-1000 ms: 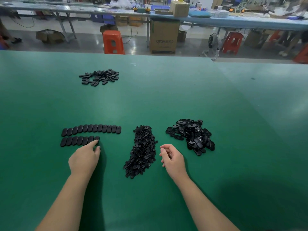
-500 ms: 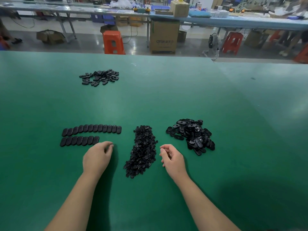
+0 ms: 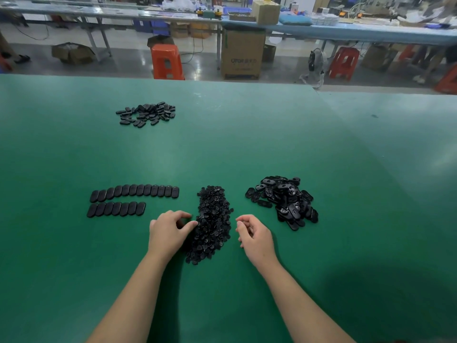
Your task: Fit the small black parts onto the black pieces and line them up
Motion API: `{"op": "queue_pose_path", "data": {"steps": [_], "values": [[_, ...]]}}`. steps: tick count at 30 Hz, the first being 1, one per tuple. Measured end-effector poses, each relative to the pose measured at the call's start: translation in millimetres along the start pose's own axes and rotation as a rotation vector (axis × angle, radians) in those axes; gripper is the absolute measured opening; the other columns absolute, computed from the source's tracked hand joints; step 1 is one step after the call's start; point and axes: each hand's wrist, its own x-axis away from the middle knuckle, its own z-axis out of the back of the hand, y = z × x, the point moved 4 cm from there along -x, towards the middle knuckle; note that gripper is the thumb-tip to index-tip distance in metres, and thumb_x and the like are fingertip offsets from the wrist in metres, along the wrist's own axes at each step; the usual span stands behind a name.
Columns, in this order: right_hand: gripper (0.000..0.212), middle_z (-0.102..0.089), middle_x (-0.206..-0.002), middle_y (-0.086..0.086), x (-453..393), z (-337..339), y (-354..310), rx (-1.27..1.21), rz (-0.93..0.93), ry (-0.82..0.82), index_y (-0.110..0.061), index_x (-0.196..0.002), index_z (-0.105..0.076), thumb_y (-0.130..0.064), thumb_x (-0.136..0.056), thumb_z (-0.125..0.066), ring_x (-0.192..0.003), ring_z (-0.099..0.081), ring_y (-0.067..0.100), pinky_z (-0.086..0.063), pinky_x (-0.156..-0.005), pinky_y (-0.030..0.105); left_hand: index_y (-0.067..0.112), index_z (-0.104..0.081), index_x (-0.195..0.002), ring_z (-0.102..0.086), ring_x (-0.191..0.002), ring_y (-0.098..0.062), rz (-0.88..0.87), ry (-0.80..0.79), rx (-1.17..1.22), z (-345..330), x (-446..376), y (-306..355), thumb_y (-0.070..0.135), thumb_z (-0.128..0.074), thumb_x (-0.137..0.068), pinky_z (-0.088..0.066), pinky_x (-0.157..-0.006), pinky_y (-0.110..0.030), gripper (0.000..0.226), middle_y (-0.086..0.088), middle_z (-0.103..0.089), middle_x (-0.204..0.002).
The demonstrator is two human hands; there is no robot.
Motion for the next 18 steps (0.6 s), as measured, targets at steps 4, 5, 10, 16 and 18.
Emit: {"op": "queue_pose_path", "data": {"steps": [4, 5, 10, 16, 18], "values": [[0.013, -0.07, -0.083, 0.003, 0.6, -0.5, -0.6, -0.001, 0.002, 0.0, -0.032, -0.095, -0.065, -0.024, -0.101, -0.057, -0.066, -0.06, 0.011, -0.058, -0.066, 0.048, 0.039, -0.072, -0.09, -0.056, -0.085, -0.01, -0.004, 0.04, 0.042, -0.1, 2.5, -1.1, 0.045, -0.071, -0.088, -0.034, -0.084, -0.036, 0.007, 0.017, -0.06, -0.082], [0.013, -0.07, -0.083, 0.003, 0.7, -0.5, -0.8, 0.0, 0.003, 0.001, -0.032, -0.095, -0.065, -0.024, -0.101, -0.057, -0.066, -0.06, 0.011, -0.058, -0.066, 0.048, 0.039, -0.073, -0.087, -0.056, -0.085, -0.009, -0.01, 0.048, 0.053, -0.2, 3.2, -1.9, 0.042, -0.071, -0.089, -0.034, -0.083, -0.035, 0.004, 0.017, -0.06, -0.081], [0.015, -0.07, -0.081, 0.002, 1.5, -0.2, -0.1, 0.013, 0.003, 0.001, -0.034, -0.094, -0.065, -0.023, -0.101, -0.057, -0.066, -0.06, 0.011, -0.058, -0.066, 0.046, 0.034, -0.072, -0.086, -0.055, -0.084, -0.009, -0.003, 0.076, 0.075, -2.2, 4.6, -5.3, 0.033, -0.067, -0.094, -0.037, -0.087, -0.037, 0.01, 0.018, -0.06, -0.082], [0.015, -0.07, -0.081, 0.002, 1.7, -0.1, -0.7, 0.016, -0.009, 0.001, -0.033, -0.094, -0.065, -0.022, -0.101, -0.057, -0.069, -0.063, 0.02, -0.058, -0.066, 0.048, 0.021, -0.075, -0.096, -0.059, -0.088, -0.016, -0.001, 0.117, 0.11, -1.4, 7.2, -6.2, 0.022, -0.061, -0.098, -0.039, -0.089, -0.038, 0.014, 0.009, -0.065, -0.088], [0.016, -0.07, -0.081, 0.003, 2.3, -0.1, -0.8, 0.01, -0.016, 0.002, -0.033, -0.094, -0.065, -0.021, -0.101, -0.057, -0.073, -0.065, 0.026, -0.058, -0.066, 0.048, 0.022, -0.076, -0.097, -0.06, -0.088, -0.014, -0.014, 0.099, 0.133, -0.3, 8.1, -4.8, 0.023, -0.064, -0.096, -0.043, -0.093, -0.042, 0.012, 0.011, -0.065, -0.089]]}}
